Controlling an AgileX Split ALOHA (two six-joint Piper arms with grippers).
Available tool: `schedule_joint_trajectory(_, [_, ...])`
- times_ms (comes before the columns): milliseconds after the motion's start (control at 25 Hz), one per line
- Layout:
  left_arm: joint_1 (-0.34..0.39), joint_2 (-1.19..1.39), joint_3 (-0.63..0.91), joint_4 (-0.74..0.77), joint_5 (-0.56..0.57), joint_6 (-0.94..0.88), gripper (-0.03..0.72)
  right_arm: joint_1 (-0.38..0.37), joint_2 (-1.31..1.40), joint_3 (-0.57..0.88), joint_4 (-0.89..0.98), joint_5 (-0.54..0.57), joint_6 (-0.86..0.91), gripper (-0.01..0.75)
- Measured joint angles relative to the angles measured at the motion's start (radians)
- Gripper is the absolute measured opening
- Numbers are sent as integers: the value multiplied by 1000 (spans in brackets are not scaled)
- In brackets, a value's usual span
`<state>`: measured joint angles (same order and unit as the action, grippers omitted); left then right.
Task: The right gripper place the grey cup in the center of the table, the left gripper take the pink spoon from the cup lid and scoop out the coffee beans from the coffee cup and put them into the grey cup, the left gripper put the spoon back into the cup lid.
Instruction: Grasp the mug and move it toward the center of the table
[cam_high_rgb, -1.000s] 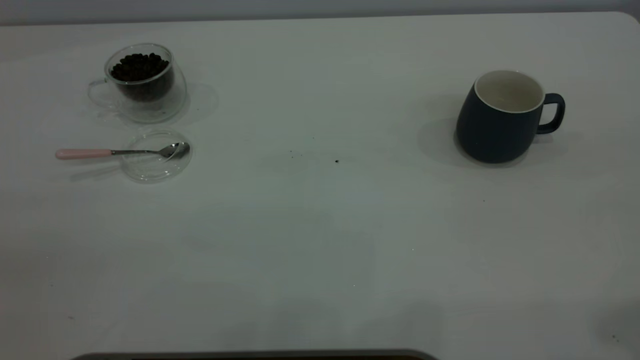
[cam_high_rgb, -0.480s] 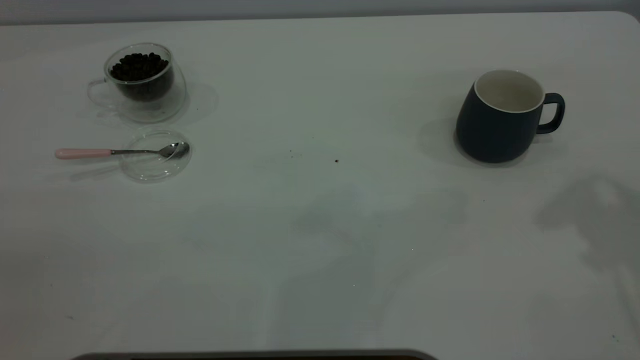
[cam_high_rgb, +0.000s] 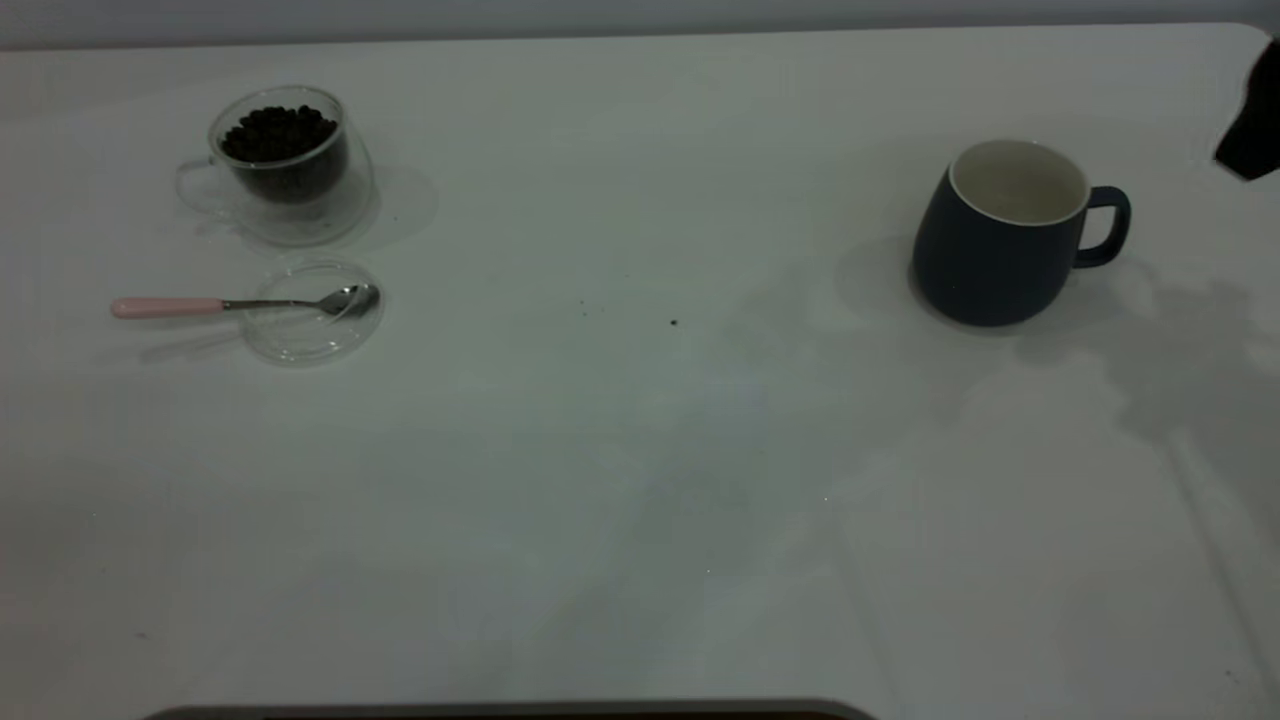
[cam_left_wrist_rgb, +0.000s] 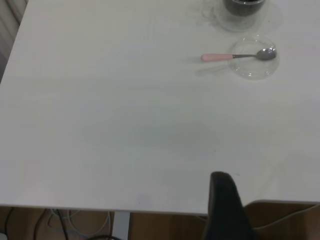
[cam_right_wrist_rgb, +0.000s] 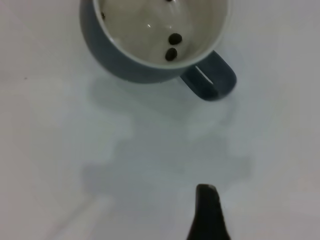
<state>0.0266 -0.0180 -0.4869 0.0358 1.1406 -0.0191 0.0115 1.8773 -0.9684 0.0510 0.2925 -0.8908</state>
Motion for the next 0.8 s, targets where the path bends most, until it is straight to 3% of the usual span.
schedule_joint_trajectory(400, [0,0,0,0,0,1,517,0,258,-196,-44,35,-135,591])
schedule_joint_trajectory(800, [0,0,0,0,0,1,517,40,318,-211,-41,-35,-300,591])
